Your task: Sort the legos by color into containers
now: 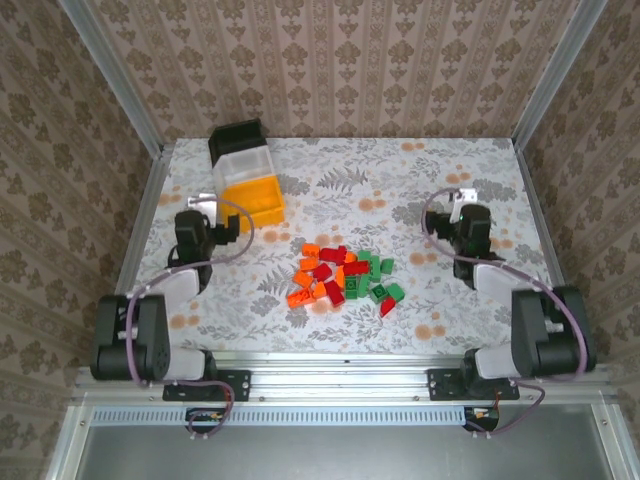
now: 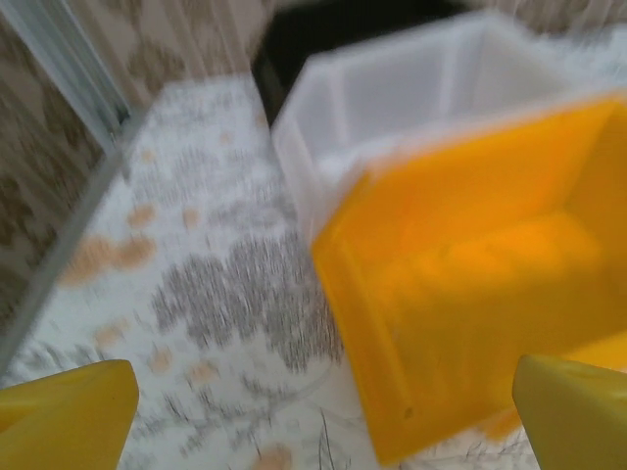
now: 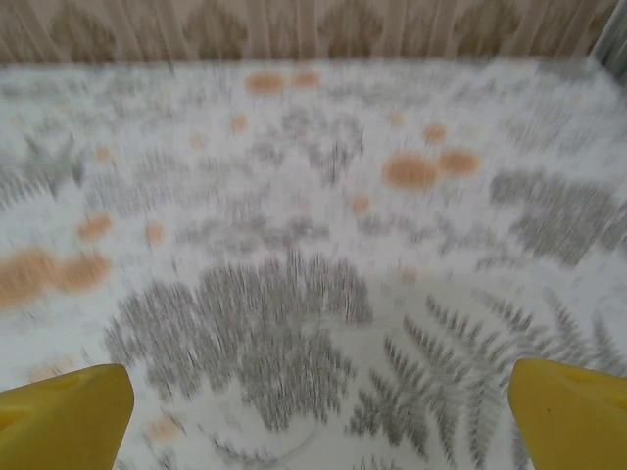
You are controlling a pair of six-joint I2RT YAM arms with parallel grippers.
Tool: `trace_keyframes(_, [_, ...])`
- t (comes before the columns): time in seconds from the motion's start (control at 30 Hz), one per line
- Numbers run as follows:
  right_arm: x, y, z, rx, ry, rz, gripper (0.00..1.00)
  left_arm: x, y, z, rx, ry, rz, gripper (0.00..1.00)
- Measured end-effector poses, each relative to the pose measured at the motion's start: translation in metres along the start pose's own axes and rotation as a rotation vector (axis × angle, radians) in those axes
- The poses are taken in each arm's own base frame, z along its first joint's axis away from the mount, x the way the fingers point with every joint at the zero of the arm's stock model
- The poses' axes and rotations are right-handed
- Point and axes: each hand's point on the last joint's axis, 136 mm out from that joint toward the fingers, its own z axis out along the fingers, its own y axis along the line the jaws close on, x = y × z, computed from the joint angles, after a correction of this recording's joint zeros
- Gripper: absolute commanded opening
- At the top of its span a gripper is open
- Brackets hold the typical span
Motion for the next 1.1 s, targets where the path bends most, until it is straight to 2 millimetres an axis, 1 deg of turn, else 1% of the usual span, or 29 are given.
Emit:
trace_keyframes(0.07, [-0.054, 0.007, -0.024, -0.004, -0.066, 0.043, 1.0, -0.042, 0.005, -0.019, -0.01, -0.064, -0.002, 1.0])
trace_keyframes(0.13, [-0.101, 0.012, -0.054, -0.027, -0.127, 0.12, 1.0, -0.079, 0.013, -0.041, -0.031, -0.117, -0.035, 1.0])
trace_keyframes(0.17, [-0.12, 0.012, -0.071, -0.042, -0.156, 0.169, 1.0, -0.098, 0.019, -0.055, -0.049, -0.141, -0.08, 1.0])
trace_keyframes(0.2, [-0.131, 0.009, -0.083, -0.046, -0.179, 0.217, 1.0, -0.113, 0.027, -0.068, -0.075, -0.163, -0.136, 1.0])
trace_keyframes(0.23, [-0.135, 0.004, -0.094, -0.045, -0.192, 0.278, 1.0, -0.126, 0.036, -0.082, -0.108, -0.178, -0.212, 1.0])
trace_keyframes(0.27, [-0.133, -0.001, -0.102, -0.04, -0.188, 0.336, 1.0, -0.133, 0.046, -0.096, -0.142, -0.189, -0.288, 1.0])
trace_keyframes(0.3, [-0.126, -0.005, -0.104, -0.037, -0.174, 0.37, 1.0, -0.134, 0.055, -0.106, -0.172, -0.201, -0.353, 1.0])
trace_keyframes(0.33, [-0.113, -0.007, -0.104, -0.033, -0.139, 0.404, 0.98, -0.13, 0.065, -0.115, -0.201, -0.206, -0.418, 1.0])
trace_keyframes(0.37, [-0.097, -0.009, -0.1, -0.025, -0.091, 0.425, 0.97, -0.121, 0.074, -0.121, -0.224, -0.206, -0.476, 1.0])
trace_keyframes(0.4, [-0.084, -0.008, -0.097, -0.024, -0.046, 0.433, 0.93, -0.109, 0.08, -0.122, -0.242, -0.192, -0.519, 1.0])
trace_keyframes(0.43, [-0.067, -0.005, -0.091, -0.027, 0.016, 0.439, 0.91, -0.094, 0.084, -0.12, -0.259, -0.158, -0.552, 1.0])
trace_keyframes(0.47, [-0.05, -0.002, -0.087, -0.034, 0.077, 0.445, 0.91, -0.075, 0.086, -0.114, -0.271, -0.098, -0.575, 0.94])
trace_keyframes(0.5, [-0.037, 0.001, -0.085, -0.043, 0.122, 0.449, 0.9, -0.061, 0.083, -0.107, -0.267, -0.037, -0.586, 0.9])
trace_keyframes(0.53, [-0.026, 0.005, -0.085, -0.053, 0.159, 0.455, 0.9, -0.045, 0.076, -0.096, -0.249, 0.046, -0.587, 0.86])
trace_keyframes(0.6, [-0.01, 0.01, -0.085, -0.073, 0.211, 0.464, 0.9, -0.022, 0.062, -0.076, -0.214, 0.206, -0.573, 0.82])
trace_keyframes(0.63, [-0.005, 0.012, -0.085, -0.085, 0.227, 0.468, 0.9, -0.014, 0.055, -0.066, -0.199, 0.282, -0.557, 0.79])
trace_keyframes(0.67, [-0.001, 0.014, -0.085, -0.093, 0.241, 0.472, 0.91, -0.009, 0.047, -0.056, -0.177, 0.351, -0.534, 0.79])
trace_keyframes(0.7, [0.001, 0.016, -0.085, -0.104, 0.249, 0.476, 0.91, -0.008, 0.038, -0.048, -0.156, 0.399, -0.508, 0.79])
trace_keyframes(0.77, [0.004, 0.021, -0.085, -0.127, 0.266, 0.482, 0.92, -0.012, 0.014, -0.033, -0.097, 0.477, -0.417, 0.82])
trace_keyframes(0.87, [0.008, 0.028, -0.083, -0.156, 0.294, 0.488, 0.93, -0.026, -0.036, -0.02, 0.016, 0.553, -0.229, 0.83])
trace_keyframes(0.9, [0.01, 0.029, -0.082, -0.163, 0.301, 0.489, 0.93, -0.029, -0.049, -0.016, 0.043, 0.57, -0.172, 0.83])
trace_keyframes(0.93, [0.011, 0.031, -0.082, -0.171, 0.308, 0.492, 0.93, -0.032, -0.065, -0.014, 0.076, 0.59, -0.097, 0.84])
trace_keyframes(1.0, [0.012, 0.035, -0.082, -0.187, 0.317, 0.492, 0.93, -0.033, -0.09, -0.011, 0.128, 0.622, 0.035, 0.85])
trace_keyframes(1.07, [0.013, 0.038, -0.082, -0.201, 0.325, 0.494, 0.93, -0.025, -0.111, -0.013, 0.182, 0.667, 0.16, 0.86])
trace_keyframes(1.1, [0.013, 0.039, -0.082, -0.204, 0.328, 0.496, 0.93, -0.02, -0.118, -0.014, 0.203, 0.691, 0.206, 0.86])
